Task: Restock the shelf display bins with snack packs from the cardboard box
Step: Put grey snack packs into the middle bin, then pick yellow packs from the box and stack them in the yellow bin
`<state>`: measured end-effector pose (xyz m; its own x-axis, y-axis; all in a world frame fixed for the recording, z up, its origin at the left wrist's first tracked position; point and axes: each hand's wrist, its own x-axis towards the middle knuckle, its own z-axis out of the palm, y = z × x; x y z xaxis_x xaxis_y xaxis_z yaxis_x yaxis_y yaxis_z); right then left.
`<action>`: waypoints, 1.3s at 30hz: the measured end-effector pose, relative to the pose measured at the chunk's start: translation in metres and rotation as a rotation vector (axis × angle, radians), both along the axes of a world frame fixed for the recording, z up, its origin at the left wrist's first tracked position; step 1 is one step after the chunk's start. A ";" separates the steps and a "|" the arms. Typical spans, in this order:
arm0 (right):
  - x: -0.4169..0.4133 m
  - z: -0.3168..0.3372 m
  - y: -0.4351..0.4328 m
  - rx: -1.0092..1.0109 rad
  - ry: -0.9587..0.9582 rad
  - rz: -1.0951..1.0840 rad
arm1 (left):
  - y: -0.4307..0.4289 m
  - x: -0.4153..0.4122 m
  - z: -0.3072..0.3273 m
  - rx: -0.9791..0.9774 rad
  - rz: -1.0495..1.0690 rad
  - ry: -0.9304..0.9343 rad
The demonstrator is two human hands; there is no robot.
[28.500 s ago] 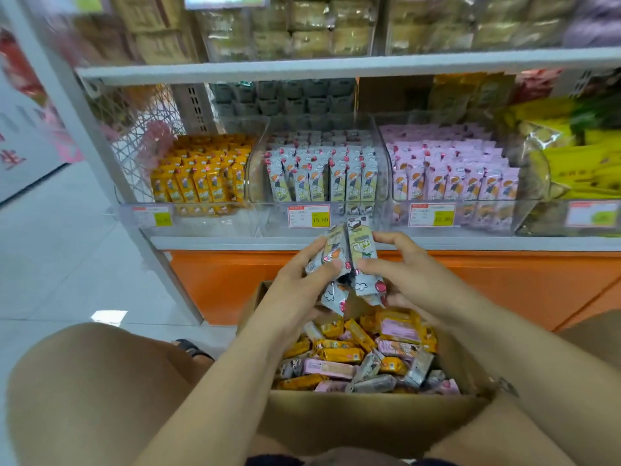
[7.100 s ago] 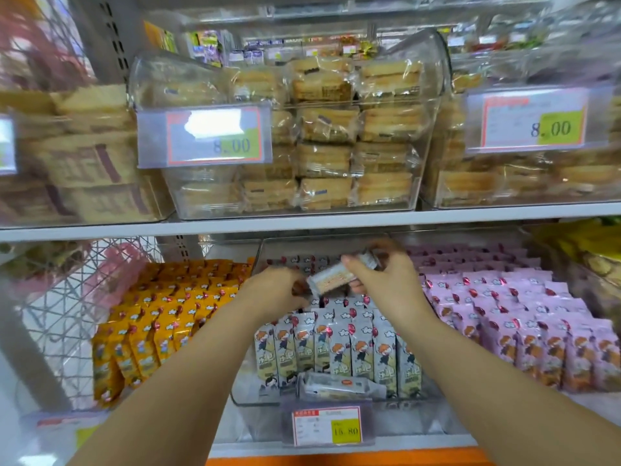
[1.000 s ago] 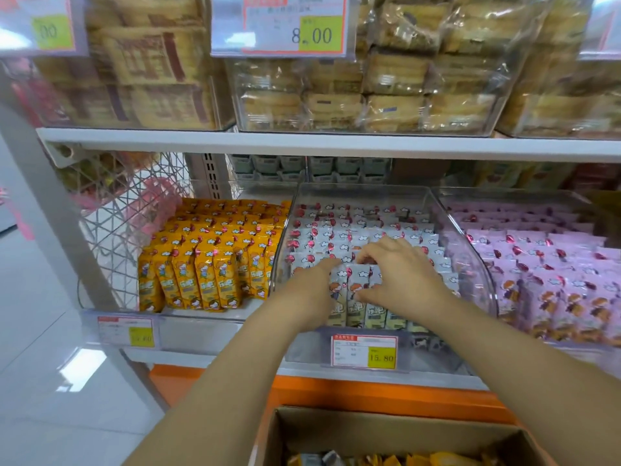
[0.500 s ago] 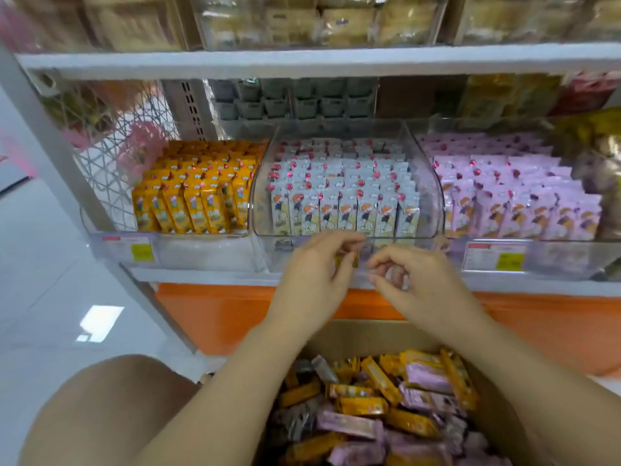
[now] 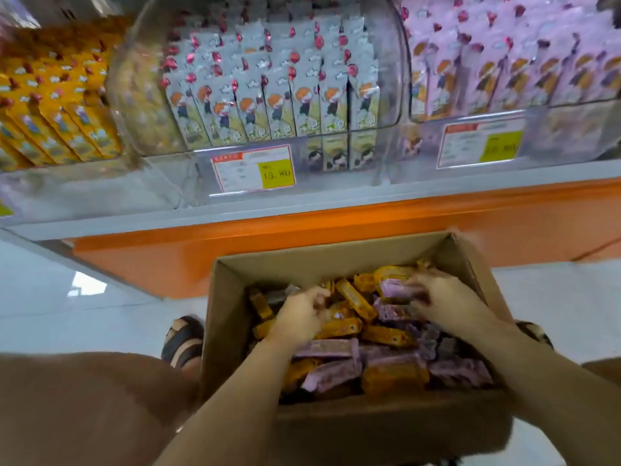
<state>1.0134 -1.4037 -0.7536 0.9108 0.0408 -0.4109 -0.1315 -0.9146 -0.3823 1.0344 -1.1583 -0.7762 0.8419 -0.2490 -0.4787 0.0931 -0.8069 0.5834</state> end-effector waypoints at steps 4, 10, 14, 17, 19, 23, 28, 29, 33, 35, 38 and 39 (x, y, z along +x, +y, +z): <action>0.005 -0.019 0.007 -0.113 0.024 -0.059 | -0.003 0.004 -0.023 0.132 -0.094 0.184; 0.015 -0.029 0.010 -0.155 0.050 -0.148 | -0.006 0.013 -0.041 0.316 -0.269 0.204; 0.014 -0.030 0.009 0.022 0.025 -0.146 | -0.009 0.017 -0.046 0.431 -0.350 0.202; 0.012 -0.030 0.013 0.224 0.011 -0.088 | -0.011 0.022 -0.046 0.493 -0.415 0.203; 0.012 -0.030 0.015 0.311 0.004 -0.088 | -0.008 0.022 -0.045 0.511 -0.418 0.229; 0.016 -0.034 0.009 0.186 0.111 -0.088 | 0.005 0.023 -0.041 0.452 -0.248 0.215; 0.024 -0.024 0.017 -0.231 0.143 0.123 | 0.005 0.029 -0.034 0.035 0.246 0.359; 0.026 -0.022 0.017 -0.207 0.172 0.116 | 0.002 0.029 -0.034 -0.045 0.338 0.381; 0.023 -0.025 0.019 -0.047 0.124 -0.037 | -0.009 0.025 -0.045 -0.231 0.527 0.478; 0.022 -0.031 0.019 -0.119 0.039 -0.054 | -0.014 0.025 -0.046 -0.287 0.576 0.492; 0.023 -0.037 0.018 -0.098 0.063 -0.073 | -0.022 0.022 -0.051 -0.252 0.528 0.474; 0.025 -0.039 0.017 -0.080 0.101 -0.079 | -0.023 0.022 -0.053 -0.238 0.519 0.460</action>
<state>1.0386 -1.3867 -0.7923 0.8636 -0.0658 -0.4999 -0.2383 -0.9270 -0.2896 1.0563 -1.1815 -0.8297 0.6064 -0.0148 -0.7950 0.7066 -0.4485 0.5473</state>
